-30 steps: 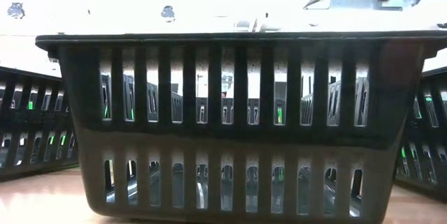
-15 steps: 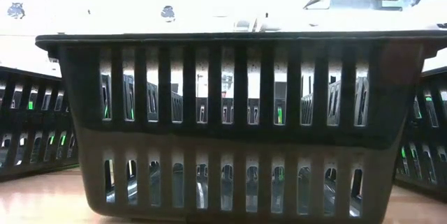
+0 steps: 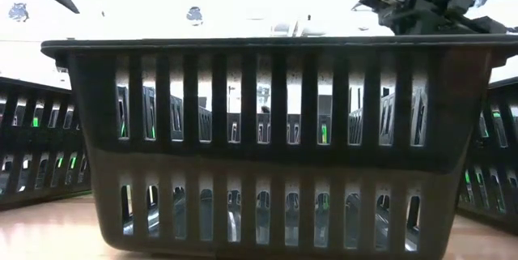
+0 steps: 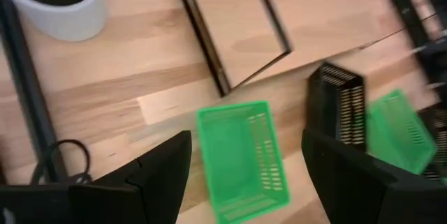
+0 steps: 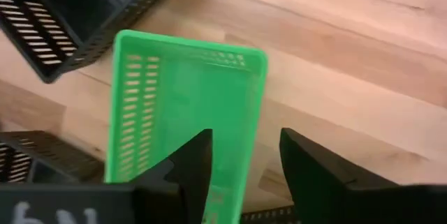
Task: Stack baskets on shelf by color
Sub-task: Put the middle green bin on the shelf
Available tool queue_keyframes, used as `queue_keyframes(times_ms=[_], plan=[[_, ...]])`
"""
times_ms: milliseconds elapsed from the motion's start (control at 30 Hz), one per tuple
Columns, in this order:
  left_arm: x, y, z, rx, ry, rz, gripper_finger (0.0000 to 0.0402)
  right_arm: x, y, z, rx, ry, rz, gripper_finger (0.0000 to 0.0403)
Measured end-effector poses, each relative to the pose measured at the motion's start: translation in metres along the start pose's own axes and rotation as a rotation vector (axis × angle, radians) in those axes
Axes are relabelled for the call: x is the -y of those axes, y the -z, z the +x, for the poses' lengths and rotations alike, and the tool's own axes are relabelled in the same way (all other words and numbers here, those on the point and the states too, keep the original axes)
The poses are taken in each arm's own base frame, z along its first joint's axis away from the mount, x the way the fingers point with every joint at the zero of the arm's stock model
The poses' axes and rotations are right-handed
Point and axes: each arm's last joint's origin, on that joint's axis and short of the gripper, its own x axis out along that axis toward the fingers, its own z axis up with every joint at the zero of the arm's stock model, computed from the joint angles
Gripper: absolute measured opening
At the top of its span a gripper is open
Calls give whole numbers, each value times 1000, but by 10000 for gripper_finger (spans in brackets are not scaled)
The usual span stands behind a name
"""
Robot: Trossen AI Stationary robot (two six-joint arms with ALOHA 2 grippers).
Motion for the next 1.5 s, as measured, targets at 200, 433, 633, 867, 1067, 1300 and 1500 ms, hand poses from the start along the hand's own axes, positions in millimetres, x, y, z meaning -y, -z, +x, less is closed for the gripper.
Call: queue_keyframes(times_ms=[200,433,633,867,1067,1300,1500], plan=[[-10,16,22,-44,-39,22,261,2,-4,-1,3,15,4,245],[-25,37,52,-78,12,-1,261,2,-15,4,14,35,11,250],[-31,50,70,-91,114,-61,261,1,-23,16,-20,71,-21,250],[-33,54,78,-86,116,-68,261,-6,-26,31,-60,80,-42,250],[-33,54,78,-79,114,-73,261,-8,-8,49,-123,105,-62,250],[-33,54,78,-51,110,-95,261,-16,4,67,-177,120,-55,235],[-32,54,78,-39,105,-93,261,-21,3,80,-236,116,-17,130]])
